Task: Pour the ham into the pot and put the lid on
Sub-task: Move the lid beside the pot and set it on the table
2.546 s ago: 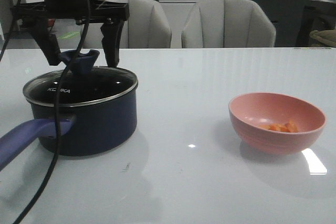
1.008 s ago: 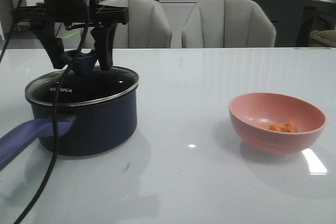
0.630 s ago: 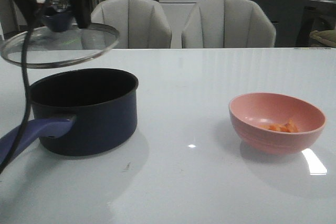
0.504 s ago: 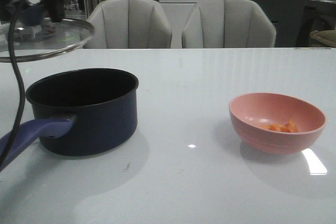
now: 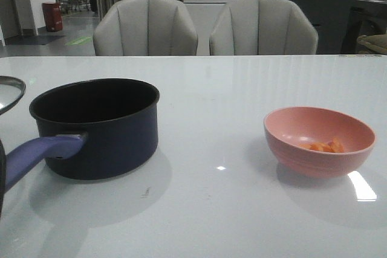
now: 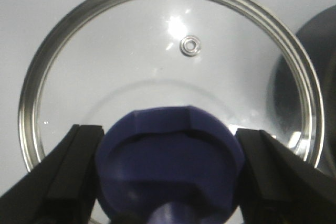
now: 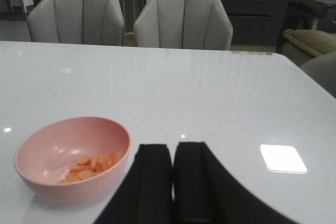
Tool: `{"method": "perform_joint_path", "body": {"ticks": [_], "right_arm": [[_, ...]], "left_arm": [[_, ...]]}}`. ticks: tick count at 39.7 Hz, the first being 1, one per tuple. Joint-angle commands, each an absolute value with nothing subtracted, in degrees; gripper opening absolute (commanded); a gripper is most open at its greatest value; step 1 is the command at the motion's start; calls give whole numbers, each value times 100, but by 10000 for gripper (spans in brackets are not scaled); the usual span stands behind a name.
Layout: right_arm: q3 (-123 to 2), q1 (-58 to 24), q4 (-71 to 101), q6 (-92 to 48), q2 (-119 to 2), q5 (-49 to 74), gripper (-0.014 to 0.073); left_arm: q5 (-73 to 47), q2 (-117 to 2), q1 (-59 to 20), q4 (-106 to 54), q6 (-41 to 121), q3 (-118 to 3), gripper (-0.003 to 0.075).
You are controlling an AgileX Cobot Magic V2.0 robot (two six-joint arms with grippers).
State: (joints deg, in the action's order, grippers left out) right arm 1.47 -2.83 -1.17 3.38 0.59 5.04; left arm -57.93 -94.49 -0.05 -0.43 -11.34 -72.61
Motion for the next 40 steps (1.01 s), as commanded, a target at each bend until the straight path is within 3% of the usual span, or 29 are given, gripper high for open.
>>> {"method": "perform_joint_path", "body": {"ticks": [1, 13, 35, 40], "right_arm": [[124, -256, -187, 320, 173, 65, 168], [124, -256, -187, 320, 173, 65, 168], [124, -256, -187, 320, 173, 65, 168], [124, -256, -187, 320, 173, 65, 168]], "left_arm": [[-5168, -9150, 227, -153, -1103, -7125, 332], [-4496, -9331, 410, -142, -1103, -6856, 333], [-4516, -10169, 376, -153, -810, -6851, 336], [-4558, -10257, 349, -142, -629, -6851, 398]]}}
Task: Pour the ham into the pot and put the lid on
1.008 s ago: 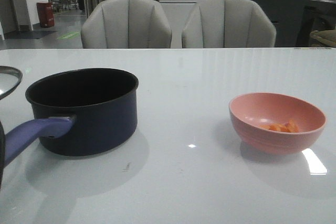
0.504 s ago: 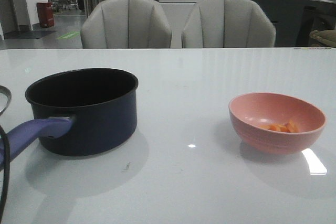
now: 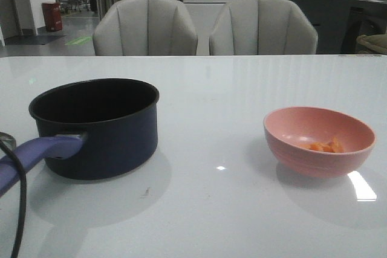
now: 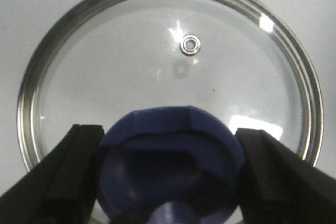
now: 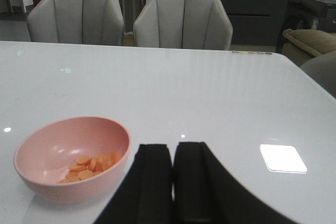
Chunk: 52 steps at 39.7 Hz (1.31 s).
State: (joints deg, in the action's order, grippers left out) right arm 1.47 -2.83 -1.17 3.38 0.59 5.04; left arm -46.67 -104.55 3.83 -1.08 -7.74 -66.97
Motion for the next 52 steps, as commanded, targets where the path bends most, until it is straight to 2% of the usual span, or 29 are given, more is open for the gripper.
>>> {"method": "perform_joint_path", "body": {"ticks": [1, 5, 9, 18, 30, 36, 52], "right_arm": [[124, -256, -187, 320, 173, 65, 168], [124, -256, -187, 320, 173, 65, 168], [124, -256, -187, 320, 173, 65, 168], [124, -256, -187, 320, 173, 65, 168], [124, -256, -187, 320, 173, 65, 168], [124, -256, -187, 320, 173, 65, 168], [124, -256, -187, 320, 173, 65, 168]], "left_arm": [[-4558, -10260, 322, -142, -517, -6851, 420], [-4558, -10260, 169, 0, -412, -6861, 537], [-4572, -10260, -5, 191, -412, -6885, 592], [-4683, -10235, -169, 299, -412, -6989, 583], [-4683, -9514, -169, 309, -412, -6973, 583], [-4522, -8767, -169, 298, -412, -6644, 583], [-3154, -5859, -188, -140, -412, -4874, 583]]}}
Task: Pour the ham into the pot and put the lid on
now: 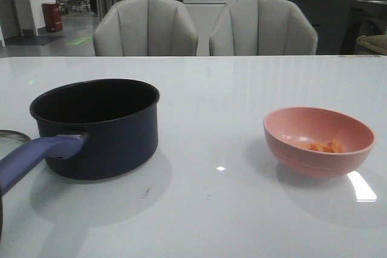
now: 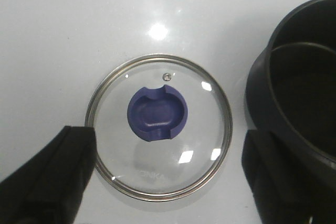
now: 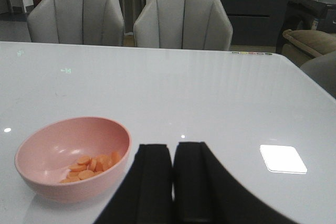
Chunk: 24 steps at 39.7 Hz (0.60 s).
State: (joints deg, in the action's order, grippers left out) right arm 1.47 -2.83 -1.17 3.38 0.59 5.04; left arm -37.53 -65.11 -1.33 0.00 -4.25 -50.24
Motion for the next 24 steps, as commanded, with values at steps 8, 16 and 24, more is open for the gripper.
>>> {"method": "perform_joint_path", "body": {"ticks": [8, 16, 24], "right_arm": [[124, -256, -187, 320, 173, 65, 168], [124, -256, -187, 320, 173, 65, 168], [124, -256, -187, 320, 173, 65, 168]], "left_arm": [[-2669, -4396, -188, -190, -412, -4043, 583], [-2521, -3227, -343, -229, -412, -3381, 583], [-2143, -2247, -917, 67, -412, -2634, 583]]}}
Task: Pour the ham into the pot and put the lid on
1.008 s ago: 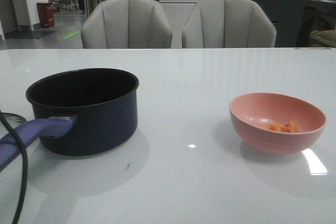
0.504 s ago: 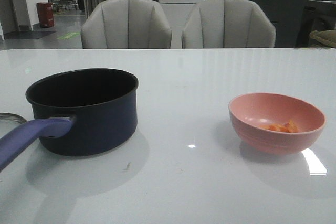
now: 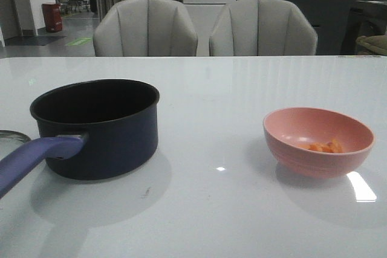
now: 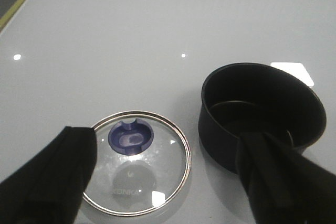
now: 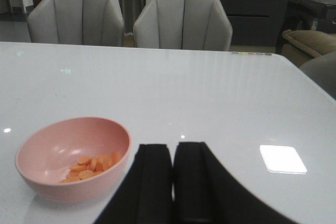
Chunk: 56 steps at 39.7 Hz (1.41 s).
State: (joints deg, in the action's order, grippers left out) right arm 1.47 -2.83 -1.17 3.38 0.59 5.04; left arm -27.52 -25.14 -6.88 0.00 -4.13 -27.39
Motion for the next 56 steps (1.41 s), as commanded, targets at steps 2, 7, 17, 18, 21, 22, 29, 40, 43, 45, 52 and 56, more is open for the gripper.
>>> {"method": "perform_joint_path", "body": {"ticks": [2, 7, 17, 18, 21, 22, 29, 40, 43, 45, 52, 56], "right_arm": [[124, -256, -187, 320, 173, 65, 168], [124, -256, -187, 320, 173, 65, 168], [124, -256, -187, 320, 173, 65, 168], [124, -256, -187, 320, 173, 65, 168], [124, -256, -187, 320, 173, 65, 168], [124, -256, -187, 320, 173, 59, 168], [124, -256, -210, 279, 173, -706, 168], [-978, -275, -52, 291, -604, 506, 168], [-1377, -275, 0, 296, -1176, 1116, 168], [-1536, -275, 161, 297, -1527, 1391, 168], [-1614, -275, 276, 292, -2432, 1509, 168], [-1614, -275, 276, 292, -2692, 1420, 168]], "left_arm": [[-2073, -2067, -1037, 67, -412, -2487, 583], [-1981, -1610, -1310, 67, -412, -2239, 583], [-1767, -964, -1640, 67, -412, -2022, 583], [-1768, -930, -1663, 67, -412, -2010, 583], [-1768, -890, -1688, 67, -412, -2010, 583], [-1768, -889, -1688, 67, -412, -2010, 583], [-1816, -889, -1688, 89, -412, -2010, 583], [-1829, -889, -1688, 89, -412, -2010, 583], [-1829, -889, -1688, 89, -412, -2010, 583], [-1829, -889, -1688, 89, -412, -2010, 583], [-1829, -889, -1688, 89, -412, -2010, 583], [-1829, -889, -1688, 89, -412, -2010, 583]]}}
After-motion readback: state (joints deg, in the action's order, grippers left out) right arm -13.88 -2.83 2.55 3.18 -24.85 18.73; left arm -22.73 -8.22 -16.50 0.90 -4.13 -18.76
